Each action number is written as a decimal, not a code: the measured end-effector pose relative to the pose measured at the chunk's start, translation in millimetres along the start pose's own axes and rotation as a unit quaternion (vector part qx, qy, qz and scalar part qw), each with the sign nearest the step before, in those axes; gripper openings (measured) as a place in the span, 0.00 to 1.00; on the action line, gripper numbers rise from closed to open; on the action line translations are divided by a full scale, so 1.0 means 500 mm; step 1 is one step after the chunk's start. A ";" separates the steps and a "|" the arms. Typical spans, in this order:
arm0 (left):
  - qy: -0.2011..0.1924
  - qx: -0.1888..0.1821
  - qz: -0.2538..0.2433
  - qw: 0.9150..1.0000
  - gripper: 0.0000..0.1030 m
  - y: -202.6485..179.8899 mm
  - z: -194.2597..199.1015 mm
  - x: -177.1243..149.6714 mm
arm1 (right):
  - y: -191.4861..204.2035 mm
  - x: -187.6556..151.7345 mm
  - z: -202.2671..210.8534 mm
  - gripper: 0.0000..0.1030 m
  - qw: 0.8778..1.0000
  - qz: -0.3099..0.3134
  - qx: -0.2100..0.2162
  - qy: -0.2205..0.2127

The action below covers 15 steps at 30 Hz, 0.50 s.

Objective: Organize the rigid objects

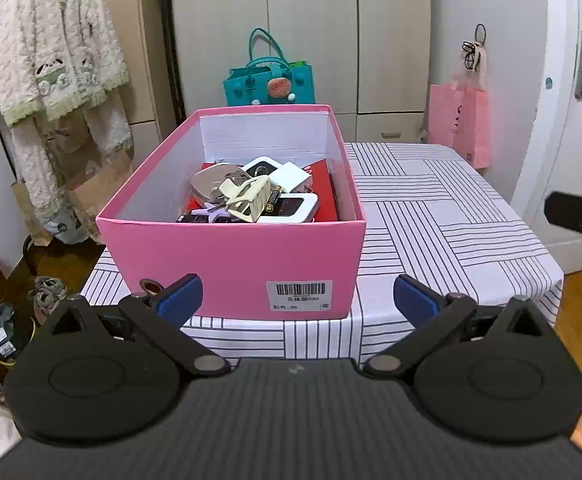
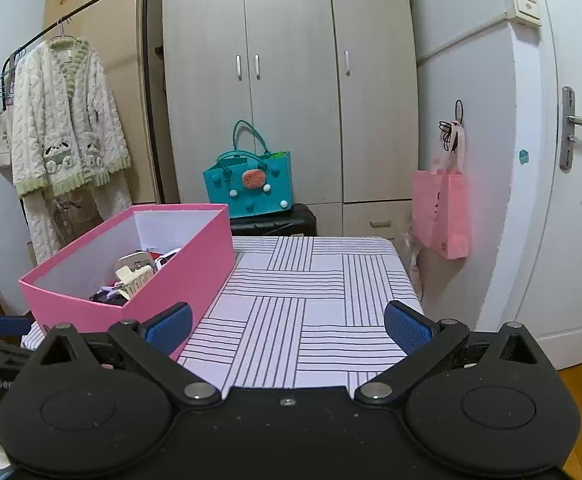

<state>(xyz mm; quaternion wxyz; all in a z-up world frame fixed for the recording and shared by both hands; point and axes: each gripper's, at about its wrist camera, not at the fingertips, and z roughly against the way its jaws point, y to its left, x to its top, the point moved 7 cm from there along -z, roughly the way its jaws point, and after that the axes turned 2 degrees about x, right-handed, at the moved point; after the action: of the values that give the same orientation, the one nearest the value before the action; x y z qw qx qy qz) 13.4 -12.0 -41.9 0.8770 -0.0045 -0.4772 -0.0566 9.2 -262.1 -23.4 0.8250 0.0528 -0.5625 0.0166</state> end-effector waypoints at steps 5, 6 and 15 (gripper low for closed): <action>-0.011 0.015 0.002 1.000 1.00 -0.007 0.012 -0.001 | -0.002 -0.004 0.013 1.00 1.000 -0.006 0.006 -0.007; -0.011 0.014 0.002 1.000 1.00 -0.009 0.013 -0.002 | 0.000 -0.005 0.015 1.00 1.000 -0.003 0.001 -0.010; -0.015 0.021 0.001 1.000 1.00 -0.014 0.022 -0.011 | 0.018 -0.024 0.027 1.00 1.000 0.020 -0.005 -0.016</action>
<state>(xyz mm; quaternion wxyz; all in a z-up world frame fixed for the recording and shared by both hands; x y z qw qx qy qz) 0.6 -17.7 -40.8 0.8695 0.0127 -0.4916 -0.0456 -8.4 -253.9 -28.9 0.8155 0.0379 -0.5768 0.0297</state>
